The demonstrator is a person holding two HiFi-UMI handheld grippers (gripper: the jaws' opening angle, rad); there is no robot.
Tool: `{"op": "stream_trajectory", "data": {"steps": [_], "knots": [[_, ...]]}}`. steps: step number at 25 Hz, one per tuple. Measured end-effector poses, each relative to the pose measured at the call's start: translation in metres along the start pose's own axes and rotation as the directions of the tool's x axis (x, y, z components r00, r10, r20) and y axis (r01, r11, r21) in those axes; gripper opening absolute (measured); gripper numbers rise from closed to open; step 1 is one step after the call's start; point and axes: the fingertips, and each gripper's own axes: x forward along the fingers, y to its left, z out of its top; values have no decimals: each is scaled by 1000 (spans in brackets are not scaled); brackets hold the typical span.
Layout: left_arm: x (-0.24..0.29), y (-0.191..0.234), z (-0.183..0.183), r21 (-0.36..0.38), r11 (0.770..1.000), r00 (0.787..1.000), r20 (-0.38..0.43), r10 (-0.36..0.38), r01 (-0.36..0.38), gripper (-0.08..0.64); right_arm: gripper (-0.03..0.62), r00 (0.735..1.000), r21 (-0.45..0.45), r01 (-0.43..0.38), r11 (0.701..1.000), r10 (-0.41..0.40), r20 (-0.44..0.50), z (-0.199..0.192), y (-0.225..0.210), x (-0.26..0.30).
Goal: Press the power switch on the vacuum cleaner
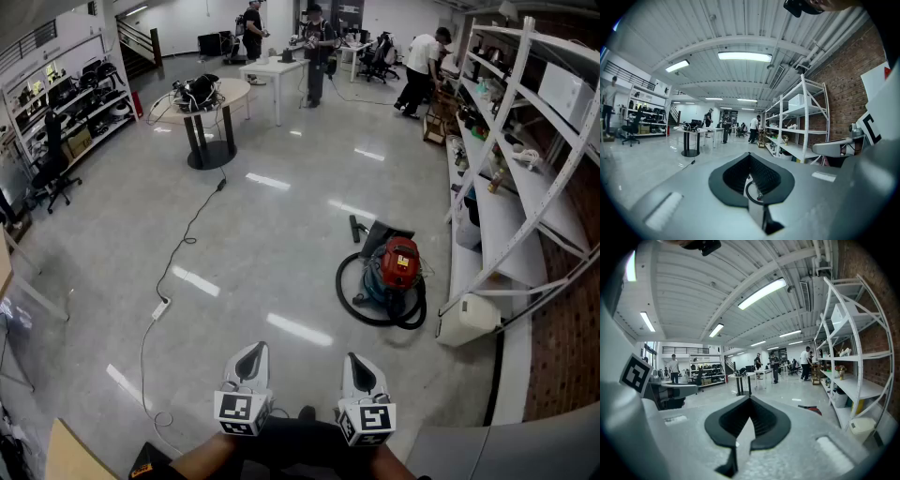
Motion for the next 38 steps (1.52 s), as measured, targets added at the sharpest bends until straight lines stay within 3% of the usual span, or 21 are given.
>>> {"op": "stream_trajectory", "data": {"steps": [6, 14, 22, 31, 38], "knots": [[-4, -2, -4, 5, 1000, 1000, -5, 5, -5, 11, -9, 1000, -33, -4, 999, 5, 19, 1, 0, -3], [-5, -5, -5, 15, 1000, 1000, -9, 7, -7, 11, -8, 999, -4, -44, 999, 44, 13, 1, 1, -1], [-2, -17, -2, 35, 999, 1000, -15, -14, 15, 11, -8, 999, 10, -34, 999, 34, 36, 5, -6, -7], [15, -44, 1, 69, 995, 997, -21, -71, 72, 11, -8, 998, 29, 7, 1000, -9, 58, 7, -28, -17], [42, -79, 9, 102, 981, 987, -23, -161, 163, 11, -8, 995, 46, 67, 997, -69, 66, 7, -53, -29]]}}
